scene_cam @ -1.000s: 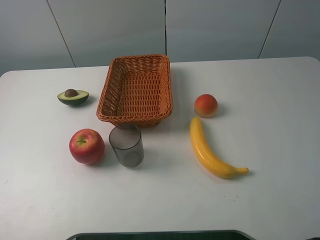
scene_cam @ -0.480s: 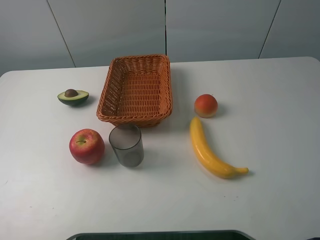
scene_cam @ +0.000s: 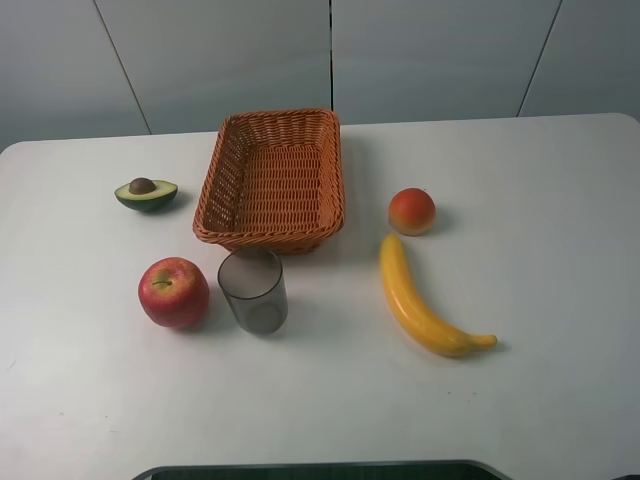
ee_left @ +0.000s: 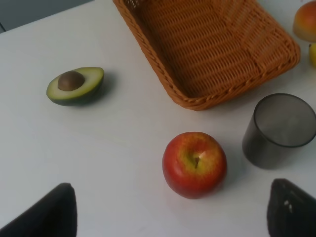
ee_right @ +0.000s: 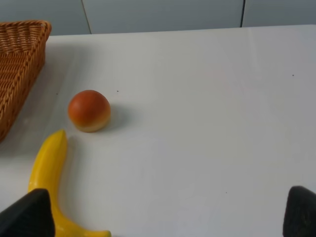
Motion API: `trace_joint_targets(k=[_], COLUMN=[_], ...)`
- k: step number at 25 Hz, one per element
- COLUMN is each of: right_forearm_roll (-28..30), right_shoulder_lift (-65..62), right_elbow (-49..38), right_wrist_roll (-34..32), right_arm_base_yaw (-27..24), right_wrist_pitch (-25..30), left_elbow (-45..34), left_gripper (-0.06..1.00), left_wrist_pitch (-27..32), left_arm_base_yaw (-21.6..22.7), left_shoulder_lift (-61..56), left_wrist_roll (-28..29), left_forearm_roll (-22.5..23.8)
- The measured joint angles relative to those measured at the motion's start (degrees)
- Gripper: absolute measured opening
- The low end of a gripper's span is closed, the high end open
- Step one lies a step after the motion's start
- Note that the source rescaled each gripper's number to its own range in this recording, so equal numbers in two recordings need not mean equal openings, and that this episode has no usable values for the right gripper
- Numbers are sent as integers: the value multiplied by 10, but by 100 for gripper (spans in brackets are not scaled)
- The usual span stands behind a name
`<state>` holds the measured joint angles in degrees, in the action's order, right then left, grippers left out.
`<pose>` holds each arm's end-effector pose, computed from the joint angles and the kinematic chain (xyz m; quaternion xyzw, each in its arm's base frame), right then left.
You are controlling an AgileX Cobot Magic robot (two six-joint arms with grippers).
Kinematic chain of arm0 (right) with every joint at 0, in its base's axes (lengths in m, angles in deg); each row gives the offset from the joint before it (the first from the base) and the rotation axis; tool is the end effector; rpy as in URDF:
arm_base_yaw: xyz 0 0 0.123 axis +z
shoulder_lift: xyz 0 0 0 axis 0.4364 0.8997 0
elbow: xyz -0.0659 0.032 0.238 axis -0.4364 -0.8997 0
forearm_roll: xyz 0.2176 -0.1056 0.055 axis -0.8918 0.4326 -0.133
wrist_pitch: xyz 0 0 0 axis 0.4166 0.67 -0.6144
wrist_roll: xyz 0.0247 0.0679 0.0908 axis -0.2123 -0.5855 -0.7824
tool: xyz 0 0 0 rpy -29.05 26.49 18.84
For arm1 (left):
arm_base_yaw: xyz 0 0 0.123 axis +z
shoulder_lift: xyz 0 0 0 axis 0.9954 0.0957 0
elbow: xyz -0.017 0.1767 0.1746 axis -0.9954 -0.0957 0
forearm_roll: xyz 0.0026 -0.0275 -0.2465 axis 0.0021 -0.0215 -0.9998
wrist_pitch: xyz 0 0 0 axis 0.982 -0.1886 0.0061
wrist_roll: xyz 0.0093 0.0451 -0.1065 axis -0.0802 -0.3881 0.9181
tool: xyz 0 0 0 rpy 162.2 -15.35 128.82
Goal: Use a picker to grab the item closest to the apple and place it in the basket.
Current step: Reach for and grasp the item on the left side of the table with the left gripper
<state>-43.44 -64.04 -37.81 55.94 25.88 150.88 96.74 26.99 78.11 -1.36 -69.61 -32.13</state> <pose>0.0475 0.0092 0.2610 -0.0088 0.8621 0.0412 0.5051 0.1403 -0.0406 0.2808 0.1919 0.8857 -0.0756 0.4160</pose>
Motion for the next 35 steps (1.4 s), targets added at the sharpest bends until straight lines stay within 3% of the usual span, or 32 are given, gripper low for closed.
trace_joint_targets(k=[7, 10, 13, 17, 22, 25, 31, 35], right_forearm_roll=[0, 0, 0, 0, 0, 0, 0, 0], right_shoulder_lift=[0, 0, 0, 0, 0, 0, 0, 0], right_elbow=[0, 0, 0, 0, 0, 0, 0, 0], right_wrist_roll=[0, 0, 0, 0, 0, 0, 0, 0], right_arm_base_yaw=[0, 0, 0, 0, 0, 0, 0, 0], right_wrist_pitch=[0, 0, 0, 0, 0, 0, -1, -1], left_elbow=[36, 46, 46, 48, 85, 120, 184, 193], left_gripper=[98, 97, 97, 97, 97, 97, 97, 98], left_wrist_pitch=[-29, -33, -49, -97, -117, -109, -41, -2], left_arm_base_yaw=[0, -10, -55, -148, -265, -322, -400, -431], left_shoulder_lift=[141, 185, 220, 260, 331, 387, 483, 510], left_wrist_roll=[-92, -101, -106, -106, -101, -74, -26, -18], left_forearm_roll=[-102, -126, -124, -112, -58, 3, 118, 144])
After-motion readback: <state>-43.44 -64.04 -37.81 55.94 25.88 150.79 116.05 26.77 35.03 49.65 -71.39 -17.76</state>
